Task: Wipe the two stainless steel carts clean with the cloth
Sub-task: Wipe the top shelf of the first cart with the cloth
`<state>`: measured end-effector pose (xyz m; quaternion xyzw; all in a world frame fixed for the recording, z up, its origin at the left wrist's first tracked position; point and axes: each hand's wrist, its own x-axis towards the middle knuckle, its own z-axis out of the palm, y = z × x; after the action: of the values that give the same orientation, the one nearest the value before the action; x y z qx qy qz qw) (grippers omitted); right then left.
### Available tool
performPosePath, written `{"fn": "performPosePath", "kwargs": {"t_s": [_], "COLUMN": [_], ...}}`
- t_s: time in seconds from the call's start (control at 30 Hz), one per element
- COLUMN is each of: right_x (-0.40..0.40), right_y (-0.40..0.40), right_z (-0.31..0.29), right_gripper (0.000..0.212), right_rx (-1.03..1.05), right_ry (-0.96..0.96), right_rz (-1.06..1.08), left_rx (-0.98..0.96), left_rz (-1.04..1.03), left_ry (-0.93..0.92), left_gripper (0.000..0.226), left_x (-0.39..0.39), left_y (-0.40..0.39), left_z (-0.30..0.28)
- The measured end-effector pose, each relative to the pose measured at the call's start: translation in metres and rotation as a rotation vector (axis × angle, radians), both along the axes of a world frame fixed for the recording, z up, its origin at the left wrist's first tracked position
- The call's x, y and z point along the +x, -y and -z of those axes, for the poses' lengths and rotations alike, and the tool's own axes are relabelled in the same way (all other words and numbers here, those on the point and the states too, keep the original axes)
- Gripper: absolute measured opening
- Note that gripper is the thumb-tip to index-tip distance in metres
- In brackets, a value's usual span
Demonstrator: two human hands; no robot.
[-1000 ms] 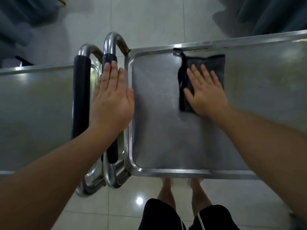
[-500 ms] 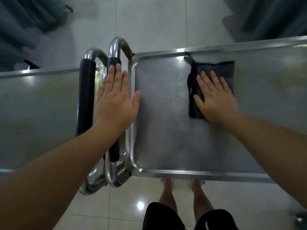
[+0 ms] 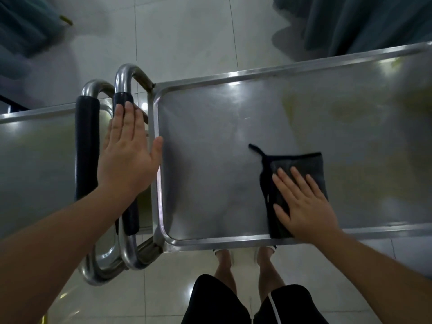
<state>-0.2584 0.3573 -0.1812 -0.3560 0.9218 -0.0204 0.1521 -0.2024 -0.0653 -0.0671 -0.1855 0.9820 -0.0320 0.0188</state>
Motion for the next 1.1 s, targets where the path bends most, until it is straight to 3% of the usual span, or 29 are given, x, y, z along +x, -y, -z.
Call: {"fn": "performPosePath", "kwargs": {"t_s": [0.33,0.43,0.63,0.87,1.1], "right_x": [-0.227,-0.254,-0.177,-0.036,-0.06], "right_y": [0.094,0.105,0.064,-0.064,-0.063], "right_z": [-0.002,-0.006,-0.013,-0.005,-0.001], "right_gripper": [0.077,0.078,0.074,0.073,0.074], "right_rx": [-0.024,-0.003,-0.026,0.037,0.034], "right_ry": [0.018,0.049,0.007,-0.015,-0.024], "right_rz": [0.077,0.081,0.082,-0.033,-0.074], "left_rx": [-0.019,0.008,0.0,0.025,0.038], "left_rz": [-0.041,-0.059,-0.058,-0.064,-0.067], "left_ry": [0.035,0.059,0.062,0.051,0.043], "left_gripper": [0.076,0.074,0.073,0.073,0.073], "left_x": [-0.002,-0.003,-0.003,-0.003,-0.003], "left_y": [-0.002,-0.003,-0.002,-0.005,-0.006], "left_z": [-0.005,-0.009,-0.008,-0.01,-0.01]}}
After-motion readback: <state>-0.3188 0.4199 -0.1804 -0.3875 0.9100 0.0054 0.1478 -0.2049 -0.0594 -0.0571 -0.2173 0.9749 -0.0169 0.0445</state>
